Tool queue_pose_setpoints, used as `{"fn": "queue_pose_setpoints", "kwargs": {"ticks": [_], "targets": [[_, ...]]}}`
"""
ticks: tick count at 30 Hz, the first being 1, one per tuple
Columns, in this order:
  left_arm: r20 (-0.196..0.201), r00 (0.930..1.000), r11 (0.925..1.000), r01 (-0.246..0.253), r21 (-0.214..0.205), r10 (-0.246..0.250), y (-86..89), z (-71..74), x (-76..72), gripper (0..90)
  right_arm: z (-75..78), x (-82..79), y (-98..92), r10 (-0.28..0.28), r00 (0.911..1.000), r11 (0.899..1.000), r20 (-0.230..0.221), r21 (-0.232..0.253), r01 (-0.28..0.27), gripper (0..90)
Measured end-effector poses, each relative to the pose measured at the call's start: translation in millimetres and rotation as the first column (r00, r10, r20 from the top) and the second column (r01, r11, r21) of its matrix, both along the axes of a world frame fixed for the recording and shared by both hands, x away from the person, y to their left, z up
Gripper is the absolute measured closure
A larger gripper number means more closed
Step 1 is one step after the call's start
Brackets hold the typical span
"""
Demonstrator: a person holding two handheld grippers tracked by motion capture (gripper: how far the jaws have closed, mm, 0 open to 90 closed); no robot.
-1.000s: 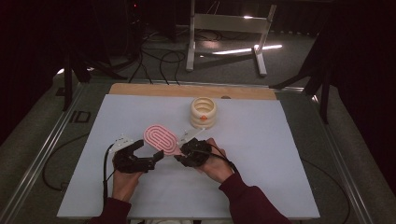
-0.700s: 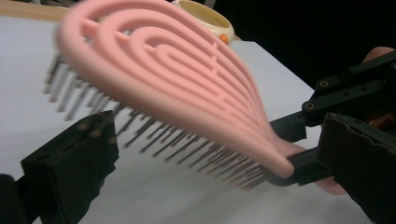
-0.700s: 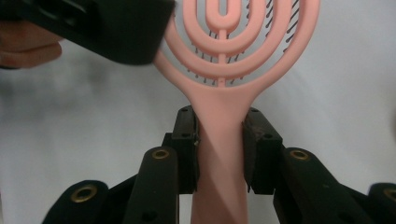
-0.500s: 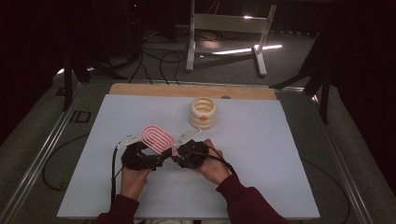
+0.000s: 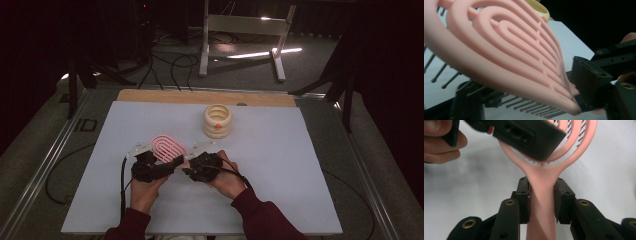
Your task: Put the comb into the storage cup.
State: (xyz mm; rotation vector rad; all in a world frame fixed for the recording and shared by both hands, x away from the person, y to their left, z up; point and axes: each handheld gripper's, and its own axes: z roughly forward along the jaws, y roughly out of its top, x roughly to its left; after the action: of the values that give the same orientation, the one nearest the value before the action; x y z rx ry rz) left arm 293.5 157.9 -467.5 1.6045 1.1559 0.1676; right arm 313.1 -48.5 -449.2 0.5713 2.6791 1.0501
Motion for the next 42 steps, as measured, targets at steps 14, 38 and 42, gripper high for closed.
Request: {"fn": "queue_pose_setpoints", "kwargs": {"ticks": [14, 38, 42], "targets": [[0.023, 0.9987, 0.9974, 0.047, -0.054, -0.046, -2.0, 6.9, -0.9, 58.6, -3.4, 0.0, 0.6, 0.007, 0.9999, 1.000, 0.012, -0.004, -0.007, 69.8], [0.116, 0.9929, 0.9927, 0.041, -0.114, -0.027, -1.4, 24.5, -5.5, 64.2, -4.5, 0.2, -7.2, -0.027, 0.9996, 0.996, 0.008, 0.086, 0.026, 57.8], [0.121, 0.9925, 0.9941, 0.028, -0.105, -0.015, 2.7, 27.4, -5.6, 64.2, -3.5, 0.6, -12.8, -0.045, 0.9989, 0.991, 0.012, 0.125, 0.043, 50.2]]}}
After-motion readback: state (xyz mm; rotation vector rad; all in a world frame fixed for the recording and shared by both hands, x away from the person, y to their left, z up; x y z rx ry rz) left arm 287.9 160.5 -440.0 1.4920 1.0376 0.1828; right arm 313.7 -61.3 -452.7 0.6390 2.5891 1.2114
